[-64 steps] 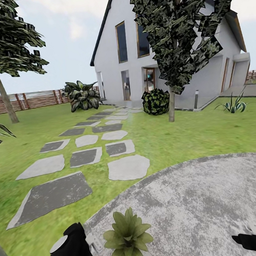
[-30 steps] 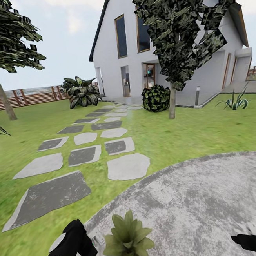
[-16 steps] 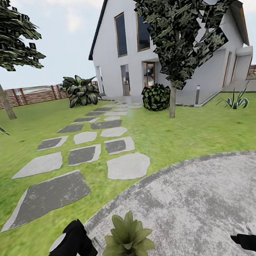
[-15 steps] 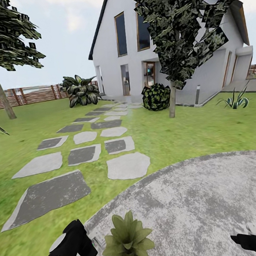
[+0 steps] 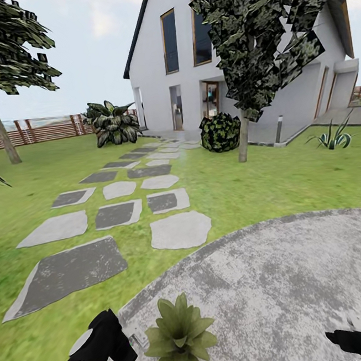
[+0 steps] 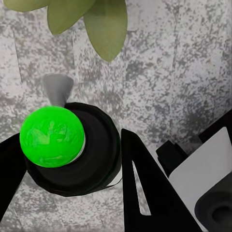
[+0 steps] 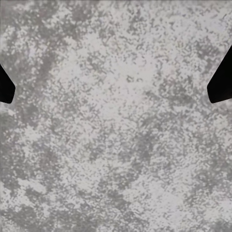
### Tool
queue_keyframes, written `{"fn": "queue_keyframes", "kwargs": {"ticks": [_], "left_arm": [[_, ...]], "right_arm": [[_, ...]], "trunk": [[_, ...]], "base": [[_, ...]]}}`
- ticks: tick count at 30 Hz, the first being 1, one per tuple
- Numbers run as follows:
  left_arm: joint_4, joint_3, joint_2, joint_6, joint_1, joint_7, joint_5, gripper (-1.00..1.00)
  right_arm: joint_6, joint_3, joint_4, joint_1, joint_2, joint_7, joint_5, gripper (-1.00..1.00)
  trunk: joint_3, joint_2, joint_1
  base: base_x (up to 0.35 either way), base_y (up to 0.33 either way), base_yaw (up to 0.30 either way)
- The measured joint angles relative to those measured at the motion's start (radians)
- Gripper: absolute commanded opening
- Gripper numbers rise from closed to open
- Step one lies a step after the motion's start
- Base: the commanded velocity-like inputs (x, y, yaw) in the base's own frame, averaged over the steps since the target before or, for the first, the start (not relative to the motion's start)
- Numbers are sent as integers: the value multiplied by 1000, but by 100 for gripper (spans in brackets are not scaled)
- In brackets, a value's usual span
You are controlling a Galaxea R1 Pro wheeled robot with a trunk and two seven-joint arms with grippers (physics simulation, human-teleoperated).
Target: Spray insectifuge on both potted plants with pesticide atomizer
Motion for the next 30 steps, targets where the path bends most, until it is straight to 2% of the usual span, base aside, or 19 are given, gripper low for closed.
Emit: {"fn": "queue_keyframes", "kwargs": {"ticks": [4,11,18,20,24,30], "left_arm": [[0,-1,0,0,0,1,-1,-100],[-2,-2,0,0,0,1,0,-100],[-2,-2,0,0,0,1,0,-100],[-2,-1,0,0,0,1,0,-100],[-2,-1,0,-1,0,1,0,-100],[-2,-1,-1,-1,0,1,1,-100]], "right_arm": [[0,0,0,0,0,-1,0,100],[1,0,0,0,0,-2,0,100],[1,2,0,0,2,-5,4,100],[1,3,0,0,18,-5,4,100],[1,3,0,0,67,-6,10,100],[0,6,0,0,87,-6,13,100]], "trunk": [[-6,0,0],[-39,-49,27],[-53,-70,38],[-53,-70,38],[-53,-70,38],[-53,-70,38]], "base": [[0,0,0],[0,0,0],[0,0,0],[0,0,0],[0,0,0],[0,0,0]]}}
